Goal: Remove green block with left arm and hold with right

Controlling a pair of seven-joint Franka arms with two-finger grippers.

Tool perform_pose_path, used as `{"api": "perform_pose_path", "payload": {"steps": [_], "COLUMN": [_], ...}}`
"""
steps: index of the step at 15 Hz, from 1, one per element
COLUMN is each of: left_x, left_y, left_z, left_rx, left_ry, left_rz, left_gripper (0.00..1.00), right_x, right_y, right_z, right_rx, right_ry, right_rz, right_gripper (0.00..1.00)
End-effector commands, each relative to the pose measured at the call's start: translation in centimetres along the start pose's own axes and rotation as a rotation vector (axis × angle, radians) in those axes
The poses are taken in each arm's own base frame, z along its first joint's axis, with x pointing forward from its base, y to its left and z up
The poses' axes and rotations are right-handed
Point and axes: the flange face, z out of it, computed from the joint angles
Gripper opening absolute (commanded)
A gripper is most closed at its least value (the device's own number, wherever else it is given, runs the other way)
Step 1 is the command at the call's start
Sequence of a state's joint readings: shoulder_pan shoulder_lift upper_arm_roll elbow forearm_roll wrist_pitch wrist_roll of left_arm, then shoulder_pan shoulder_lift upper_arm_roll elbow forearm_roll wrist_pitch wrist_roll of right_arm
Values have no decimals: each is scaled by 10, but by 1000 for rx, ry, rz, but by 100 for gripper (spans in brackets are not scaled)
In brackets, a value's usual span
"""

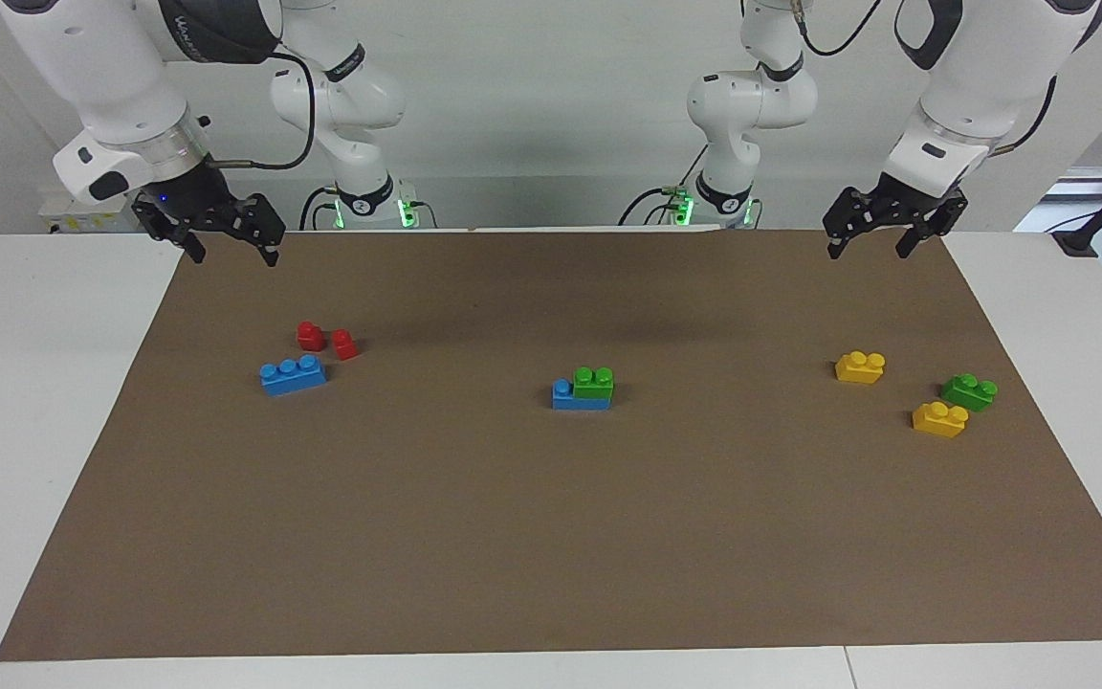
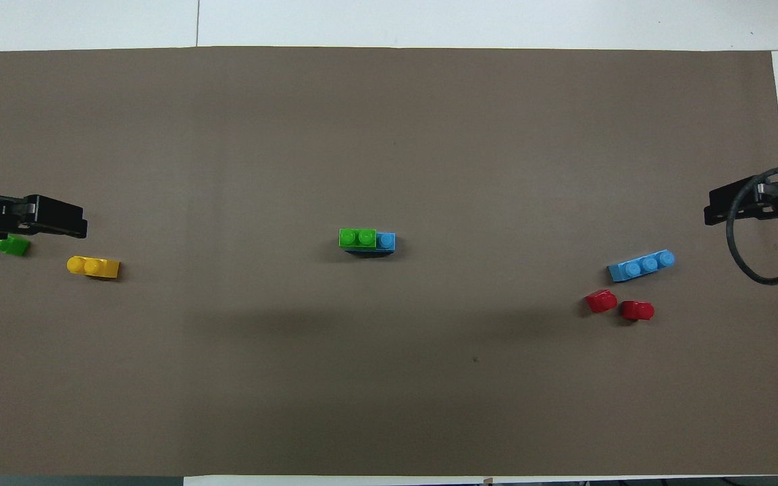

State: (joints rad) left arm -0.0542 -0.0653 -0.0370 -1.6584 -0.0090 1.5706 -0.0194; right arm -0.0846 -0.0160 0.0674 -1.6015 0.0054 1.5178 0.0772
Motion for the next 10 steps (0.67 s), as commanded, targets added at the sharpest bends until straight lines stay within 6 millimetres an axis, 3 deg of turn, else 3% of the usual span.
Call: {"api": "perform_pose_path", "payload": {"steps": [1,10], "left_x": [0,0], "left_y": [-4,-2], "left_z": [-6,-5], "left_rx": [9,9], "left_ry": [-2,-2], "left_rz": [13,16], "left_gripper": [100,100], "right_x": [-3,-1], "right_y": [3,20], "right_z": [4,7], "right_rx": [-20,-20], "right_ry": [11,31], "right_rz": [-9,23], "right_gripper": [100,100]}}
